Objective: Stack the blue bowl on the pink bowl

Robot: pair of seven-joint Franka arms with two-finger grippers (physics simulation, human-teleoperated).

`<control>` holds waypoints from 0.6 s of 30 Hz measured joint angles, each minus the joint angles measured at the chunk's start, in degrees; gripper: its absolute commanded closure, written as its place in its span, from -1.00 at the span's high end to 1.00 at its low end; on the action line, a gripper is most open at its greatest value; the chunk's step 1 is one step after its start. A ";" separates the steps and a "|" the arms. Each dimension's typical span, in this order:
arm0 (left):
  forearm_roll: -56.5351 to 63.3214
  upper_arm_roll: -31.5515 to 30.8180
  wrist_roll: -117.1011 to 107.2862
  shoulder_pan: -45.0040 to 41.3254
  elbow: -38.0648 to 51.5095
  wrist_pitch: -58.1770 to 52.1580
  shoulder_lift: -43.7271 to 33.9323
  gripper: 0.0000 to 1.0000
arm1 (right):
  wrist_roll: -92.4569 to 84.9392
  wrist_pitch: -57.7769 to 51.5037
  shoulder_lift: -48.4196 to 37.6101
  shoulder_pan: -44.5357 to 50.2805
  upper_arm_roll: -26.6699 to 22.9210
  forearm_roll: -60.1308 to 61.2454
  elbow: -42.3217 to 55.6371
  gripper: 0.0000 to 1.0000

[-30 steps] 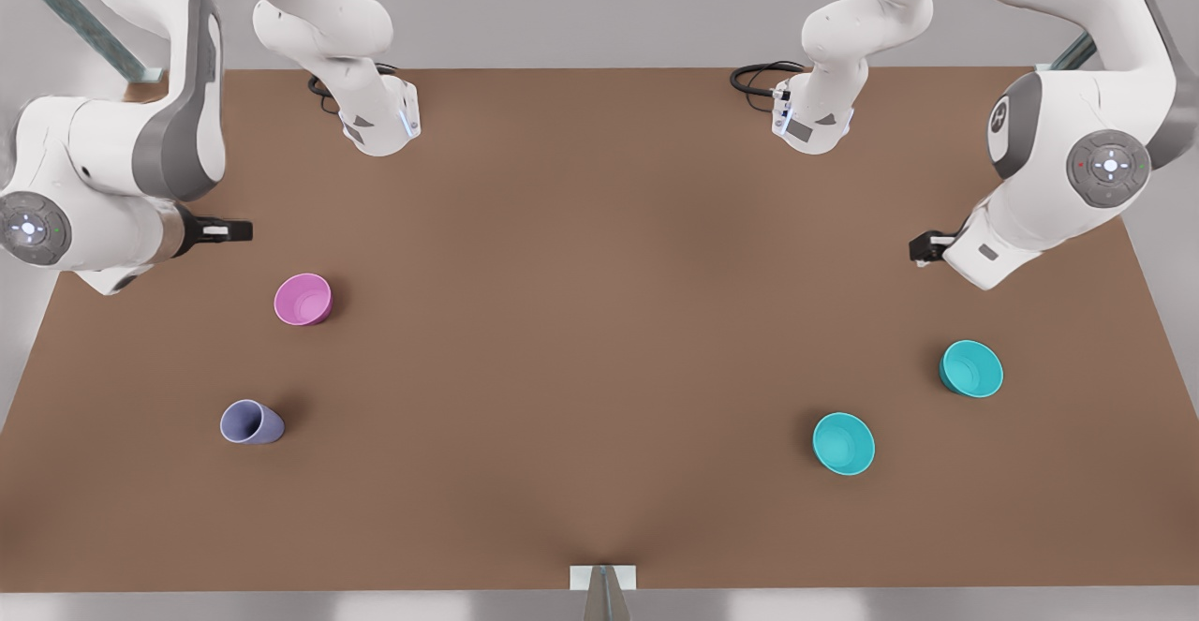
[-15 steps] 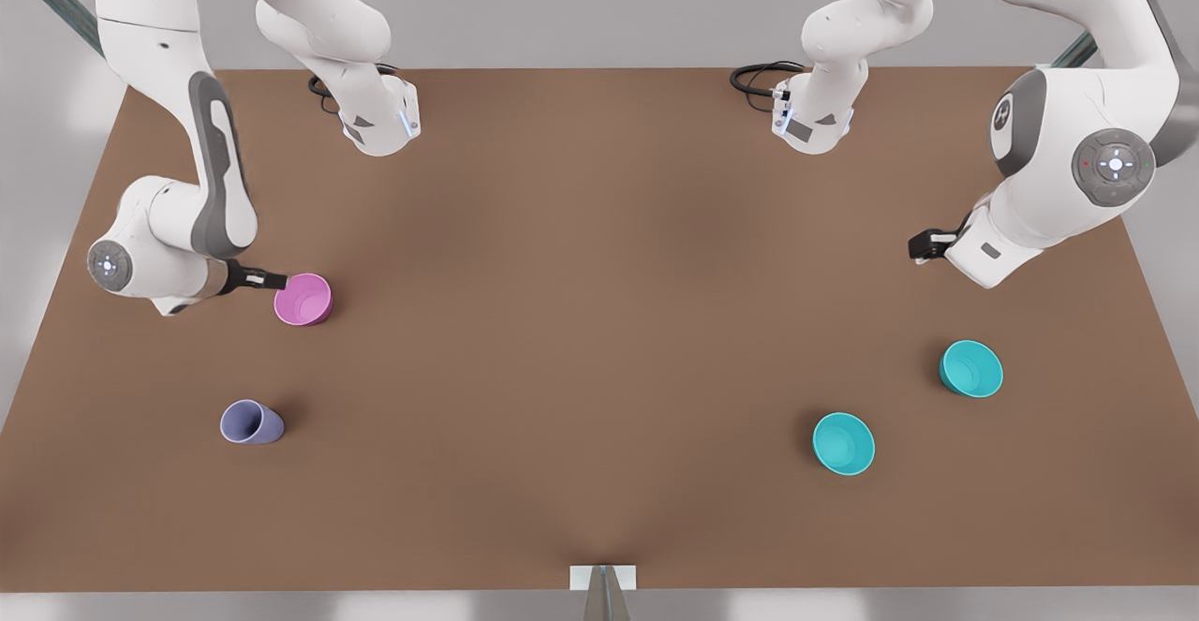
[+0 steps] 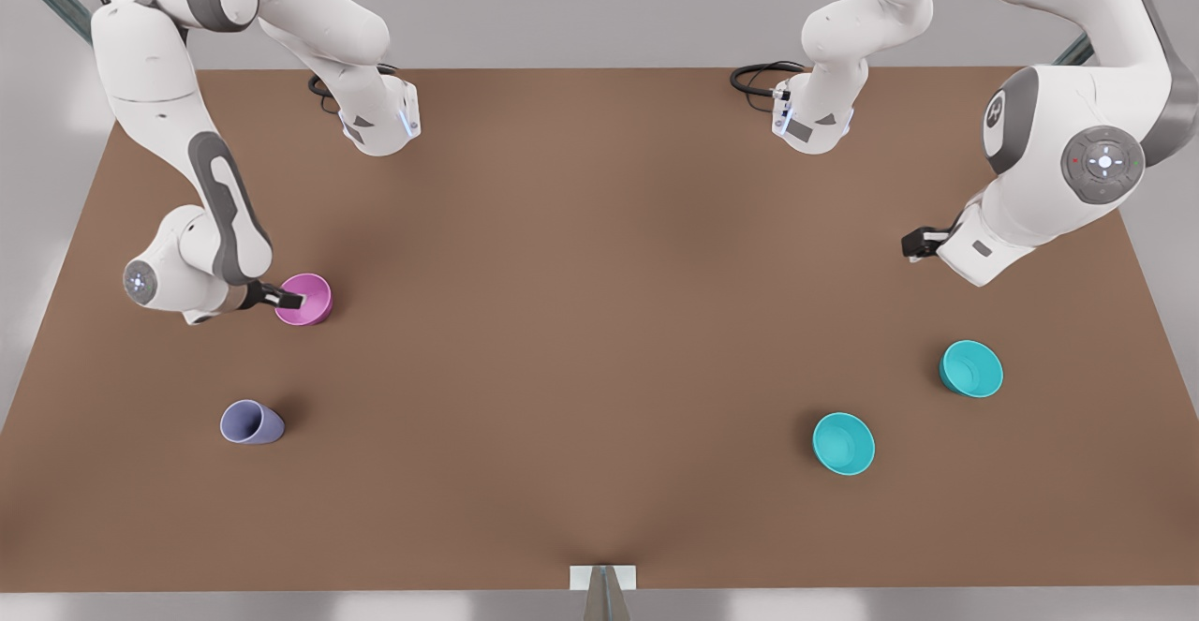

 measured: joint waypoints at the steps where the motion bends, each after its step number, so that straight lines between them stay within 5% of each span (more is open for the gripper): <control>1: -0.03 0.00 -0.02 0.03 -0.01 -0.04 0.06 1.00 | -0.10 0.32 0.10 0.00 0.01 0.10 0.00 0.81; 7: -0.11 0.00 -0.12 0.31 -0.02 -0.45 0.40 1.00 | -1.79 1.16 0.06 0.03 0.44 1.43 0.19 -0.52; 13: -0.17 -0.01 -0.17 0.25 0.04 -0.61 0.36 1.00 | -4.02 0.76 -2.22 -0.06 4.29 1.76 0.63 -0.57; 18: -0.54 -0.01 -0.23 0.23 -0.01 -1.11 0.24 1.00 | -4.09 0.16 -4.68 3.01 21.71 9.92 3.78 -0.57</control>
